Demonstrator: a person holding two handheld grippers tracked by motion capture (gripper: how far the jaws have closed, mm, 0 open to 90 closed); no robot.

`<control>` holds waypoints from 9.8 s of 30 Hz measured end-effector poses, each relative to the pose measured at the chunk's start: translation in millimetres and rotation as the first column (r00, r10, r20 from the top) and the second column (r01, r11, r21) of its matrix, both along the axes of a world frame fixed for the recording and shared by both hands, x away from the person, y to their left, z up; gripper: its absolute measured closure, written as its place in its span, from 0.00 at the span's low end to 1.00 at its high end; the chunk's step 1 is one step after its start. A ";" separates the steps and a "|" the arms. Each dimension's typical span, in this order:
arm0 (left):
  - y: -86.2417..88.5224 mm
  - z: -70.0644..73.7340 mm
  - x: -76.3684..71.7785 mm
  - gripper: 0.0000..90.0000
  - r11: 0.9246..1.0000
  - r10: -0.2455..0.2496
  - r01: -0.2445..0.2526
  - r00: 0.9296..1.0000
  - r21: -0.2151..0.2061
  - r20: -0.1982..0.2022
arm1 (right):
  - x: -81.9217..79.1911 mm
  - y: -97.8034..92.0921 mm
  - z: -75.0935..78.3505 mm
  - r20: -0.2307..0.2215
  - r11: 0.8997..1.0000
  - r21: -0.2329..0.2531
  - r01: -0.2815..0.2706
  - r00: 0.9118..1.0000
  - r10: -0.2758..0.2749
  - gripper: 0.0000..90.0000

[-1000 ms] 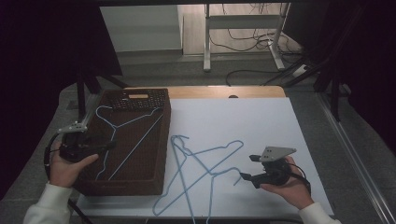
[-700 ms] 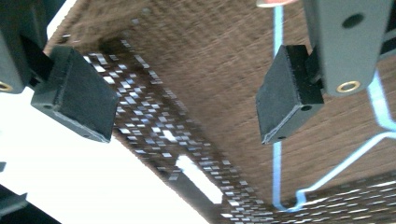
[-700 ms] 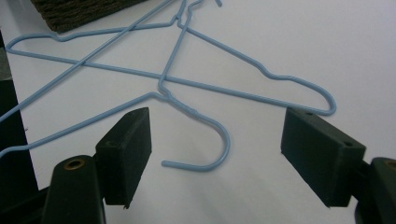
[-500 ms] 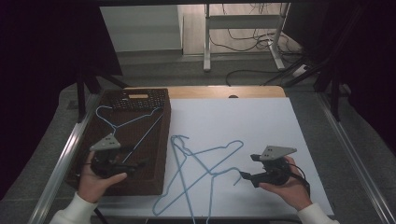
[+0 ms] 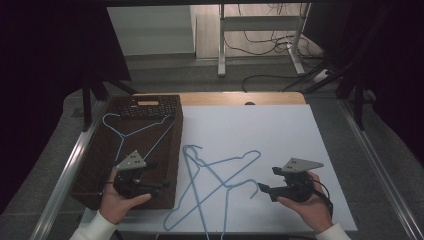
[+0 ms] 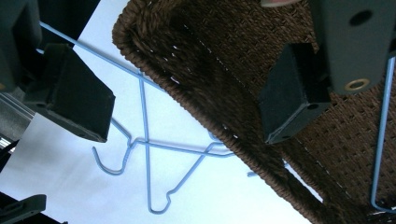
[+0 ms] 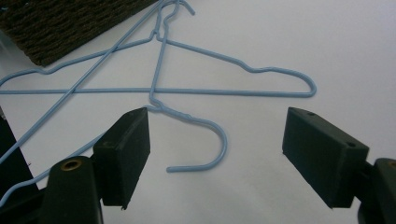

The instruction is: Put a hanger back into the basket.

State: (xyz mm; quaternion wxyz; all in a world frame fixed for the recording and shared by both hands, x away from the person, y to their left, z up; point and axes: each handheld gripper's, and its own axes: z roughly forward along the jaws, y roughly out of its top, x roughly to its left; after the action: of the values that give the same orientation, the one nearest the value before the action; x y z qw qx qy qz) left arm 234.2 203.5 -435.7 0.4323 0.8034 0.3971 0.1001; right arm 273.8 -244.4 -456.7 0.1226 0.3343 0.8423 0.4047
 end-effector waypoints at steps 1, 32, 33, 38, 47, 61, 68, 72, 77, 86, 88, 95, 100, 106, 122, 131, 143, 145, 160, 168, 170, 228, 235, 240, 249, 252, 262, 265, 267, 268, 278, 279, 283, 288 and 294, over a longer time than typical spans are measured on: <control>0.3 0.0 -0.2 0.20 1.000 0.003 -0.003 1.000 -0.003 0.000 | 0.1 0.4 -0.3 -0.006 1.000 0.000 0.001 1.000 -0.001 0.26; -6.1 -0.3 -0.5 0.19 1.000 -0.001 0.001 1.000 0.017 -0.005 | -17.0 85.9 -22.2 -0.129 0.986 -0.111 -0.122 0.986 0.108 0.89; -6.2 -0.2 -0.6 0.19 1.000 -0.001 0.001 1.000 0.018 -0.005 | -17.5 91.8 -26.0 -0.138 0.983 -0.121 -0.135 0.983 0.118 0.94; -5.5 0.1 -0.6 0.19 1.000 0.000 0.000 1.000 0.022 -0.006 | -21.9 119.2 -43.2 -0.178 0.961 -0.171 -0.217 0.966 0.186 1.00; -4.3 -1.0 -1.3 0.19 1.000 0.001 -0.001 1.000 0.022 -0.009 | -33.1 137.3 -55.9 -0.234 0.921 -0.251 -0.300 0.941 0.243 1.00; -3.8 -0.2 -1.7 0.19 1.000 0.002 -0.001 1.000 0.025 -0.010 | -12.5 78.2 -49.1 -0.195 0.925 -0.340 -0.170 0.975 0.108 1.00; -5.2 -1.3 -1.0 0.19 1.000 -0.002 0.002 1.000 0.027 -0.013 | 14.7 46.8 -46.4 -0.171 0.933 -0.353 -0.074 0.985 0.014 1.00; -4.3 -2.0 -0.3 0.19 1.000 0.000 0.000 1.000 0.026 -0.015 | 2.1 52.2 -32.8 -0.174 0.953 -0.286 -0.104 0.983 0.055 1.00; -4.6 -2.6 -0.1 0.19 1.000 0.000 0.001 1.000 0.026 -0.017 | -32.4 82.2 -34.1 -0.236 0.937 -0.260 -0.234 0.956 0.173 1.00; -3.6 -1.0 -0.8 0.19 1.000 0.001 -0.001 1.000 0.024 -0.011 | -55.5 81.5 -42.5 -0.272 0.897 -0.350 -0.269 0.946 0.178 1.00; -3.8 -1.3 -0.5 0.19 1.000 -0.001 0.001 1.000 0.027 -0.013 | -55.2 76.2 -41.9 -0.268 0.888 -0.376 -0.265 0.948 0.169 1.00; -3.9 -1.3 -0.5 0.19 1.000 -0.002 0.002 1.000 0.029 -0.012 | -42.0 46.2 -37.7 -0.255 0.884 -0.430 -0.184 0.964 0.077 1.00; -3.3 -1.2 1.0 0.19 1.000 0.004 -0.004 1.000 0.023 -0.011 | -29.9 26.7 -35.5 -0.239 0.889 -0.437 -0.139 0.970 0.035 1.00; -2.9 -3.7 4.9 0.19 1.000 0.010 -0.009 1.000 0.027 -0.017 | -24.2 26.0 -32.1 -0.251 0.921 -0.350 -0.170 0.964 0.082 1.00; 11.3 6.5 -7.9 0.20 0.999 0.035 -0.035 0.999 -0.020 -0.001 | 32.4 56.2 -13.3 -0.143 0.964 -0.264 -0.016 0.989 -0.023 1.00; 4.6 4.9 -3.7 0.20 1.000 0.020 -0.020 1.000 -0.010 -0.007 | 85.6 64.1 -25.2 -0.166 0.968 -0.236 0.081 0.978 -0.123 1.00; 4.7 2.1 -0.2 0.20 1.000 0.008 -0.008 1.000 -0.005 -0.013 | 126.1 84.8 -50.5 -0.220 0.957 -0.268 0.114 0.959 -0.176 1.00; 5.0 0.4 0.6 0.20 1.000 0.008 -0.008 1.000 -0.003 -0.017 | 124.8 86.7 -50.5 -0.232 0.963 -0.251 0.098 0.960 -0.158 1.00; 0.6 -1.1 -0.2 0.20 1.000 -0.003 0.003 1.000 0.004 -0.022 | 68.6 132.9 -52.3 -0.286 0.964 -0.212 -0.162 0.953 0.097 1.00; -0.3 -3.4 0.7 0.20 1.000 -0.004 0.004 1.000 0.007 -0.029 | 49.7 138.5 -50.5 -0.290 0.950 -0.210 -0.233 0.942 0.167 1.00; -0.7 -3.6 0.7 0.20 1.000 -0.005 0.005 1.000 0.007 -0.030 | 43.6 136.3 -49.9 -0.298 0.948 -0.203 -0.246 0.938 0.180 1.00; -0.7 -6.9 4.5 0.20 1.000 -0.007 0.008 0.999 0.012 -0.041 | 37.0 96.9 -52.2 -0.216 0.960 -0.255 -0.119 0.974 0.063 1.00; -1.5 -4.3 2.8 0.20 1.000 -0.011 0.011 0.999 0.008 -0.032 | -10.1 87.7 -52.4 -0.263 0.938 -0.248 -0.244 0.948 0.177 1.00; -2.7 -4.1 3.0 0.20 1.000 -0.014 0.015 0.999 0.010 -0.031 | -32.4 74.9 -51.4 -0.292 0.929 -0.236 -0.286 0.933 0.213 1.00; -4.5 -2.8 3.5 0.20 1.000 -0.019 0.019 0.999 0.011 -0.028 | 5.0 51.0 -28.9 -0.201 0.986 -0.163 -0.022 0.980 -0.011 0.91; -5.2 -3.0 3.5 0.20 1.000 -0.021 0.022 0.999 0.014 -0.027 | 34.2 47.5 -29.2 -0.209 0.983 -0.161 0.082 0.971 -0.115 0.84; -4.7 -4.9 2.5 0.20 1.000 -0.020 0.021 0.999 0.013 -0.032 | 66.9 64.5 -49.5 -0.239 0.957 -0.249 0.151 0.948 -0.211 0.75; -11.0 -3.4 0.4 0.20 0.999 -0.037 0.037 0.999 0.022 -0.026 | 64.3 71.7 -49.3 -0.190 0.936 -0.314 0.158 0.956 -0.225 0.86; -16.8 -2.3 -1.1 0.20 0.998 -0.050 0.051 0.999 0.031 -0.019 | 63.8 74.0 -48.9 -0.187 0.932 -0.323 0.167 0.954 -0.236 0.87; -19.6 -1.8 -1.6 0.20 0.998 -0.057 0.057 0.998 0.033 -0.018 | 63.7 74.3 -48.9 -0.187 0.931 -0.322 0.173 0.952 -0.242 0.88; -40.6 6.0 -2.2 0.20 0.994 -0.075 0.075 0.997 0.077 -0.004 | 62.3 66.7 -41.3 -0.182 0.946 -0.250 0.207 0.949 -0.256 1.00; -41.5 6.1 -2.2 0.20 0.994 -0.077 0.077 0.997 0.076 -0.005 | 63.7 66.1 -42.9 -0.203 0.948 -0.246 0.202 0.946 -0.254 1.00; -39.3 6.4 -2.4 0.20 0.995 -0.068 0.068 0.998 0.071 -0.004 | 67.4 68.1 -43.3 -0.222 0.949 -0.230 0.214 0.938 -0.265 0.84; -38.1 7.8 -2.5 0.20 0.995 -0.069 0.068 0.998 0.066 0.003 | 69.0 75.4 -49.2 -0.217 0.929 -0.293 0.227 0.930 -0.296 0.84; -42.2 11.7 -7.3 0.20 0.994 -0.078 0.076 0.997 0.073 0.026 | 65.2 85.4 -49.2 -0.174 0.909 -0.342 0.238 0.935 -0.310 0.92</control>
State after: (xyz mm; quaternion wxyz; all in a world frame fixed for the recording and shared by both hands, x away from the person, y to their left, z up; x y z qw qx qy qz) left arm 226.9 161.3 -424.0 0.4124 0.8315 0.3559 0.1091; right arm 339.0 -159.0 -505.9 0.1342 0.4695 0.8487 0.2032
